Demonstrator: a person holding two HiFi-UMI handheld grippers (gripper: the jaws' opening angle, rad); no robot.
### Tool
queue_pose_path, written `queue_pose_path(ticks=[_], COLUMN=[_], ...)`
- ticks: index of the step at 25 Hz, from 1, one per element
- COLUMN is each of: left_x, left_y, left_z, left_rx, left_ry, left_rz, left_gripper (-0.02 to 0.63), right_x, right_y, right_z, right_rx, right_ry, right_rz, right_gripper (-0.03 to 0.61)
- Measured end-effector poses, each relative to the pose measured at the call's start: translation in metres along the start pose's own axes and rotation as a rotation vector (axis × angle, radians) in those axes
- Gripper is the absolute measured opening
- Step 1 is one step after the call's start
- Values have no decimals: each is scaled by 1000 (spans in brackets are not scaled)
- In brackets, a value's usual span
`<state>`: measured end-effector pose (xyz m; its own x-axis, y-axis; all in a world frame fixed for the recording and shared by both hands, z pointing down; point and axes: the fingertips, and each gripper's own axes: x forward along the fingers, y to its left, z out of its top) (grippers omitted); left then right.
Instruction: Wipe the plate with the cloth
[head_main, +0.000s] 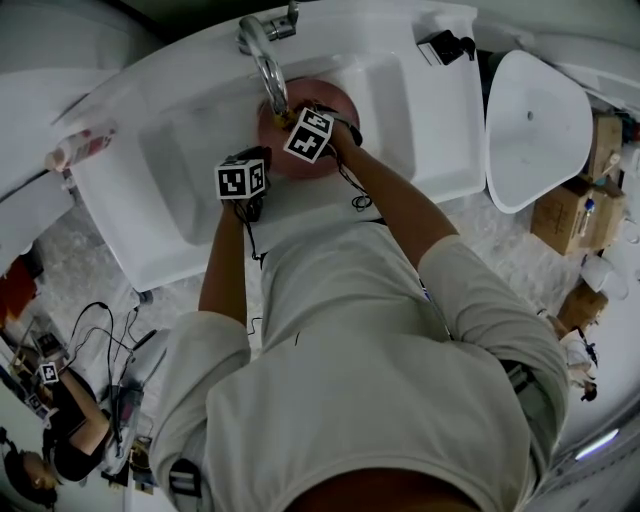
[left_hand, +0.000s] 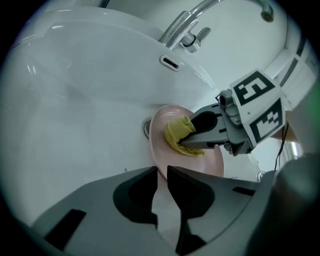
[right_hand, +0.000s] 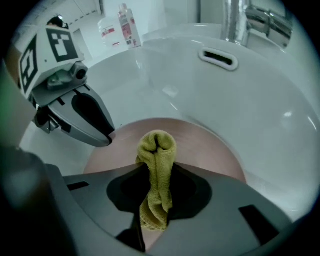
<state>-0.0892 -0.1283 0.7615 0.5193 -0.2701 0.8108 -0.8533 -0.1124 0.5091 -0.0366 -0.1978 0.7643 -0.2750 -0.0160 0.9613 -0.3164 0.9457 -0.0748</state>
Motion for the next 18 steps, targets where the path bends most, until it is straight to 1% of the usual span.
queue_pose_path(ticks=[3, 6, 12, 15, 18], left_x=[-1, 0, -2, -1, -1], left_y=[1, 1, 1, 1, 0], left_z=[1, 0, 1, 1, 0], left_rx=[-3, -5, 8, 9, 9], left_ry=[-4, -5, -3, -4, -6], left_rz=[5, 0, 4, 4, 2], left_gripper=[74, 71, 71, 71, 71], right_x=[2, 2, -4, -7, -11], right_y=[26, 49, 79, 86, 89], right_z=[1, -5, -24, -38, -56], right_rx=[-65, -98, -183, -197, -182], right_ry=[-10, -10, 27, 59, 97], right_rz=[51, 100, 140, 163, 185], right_gripper=[81, 81, 81, 81, 81])
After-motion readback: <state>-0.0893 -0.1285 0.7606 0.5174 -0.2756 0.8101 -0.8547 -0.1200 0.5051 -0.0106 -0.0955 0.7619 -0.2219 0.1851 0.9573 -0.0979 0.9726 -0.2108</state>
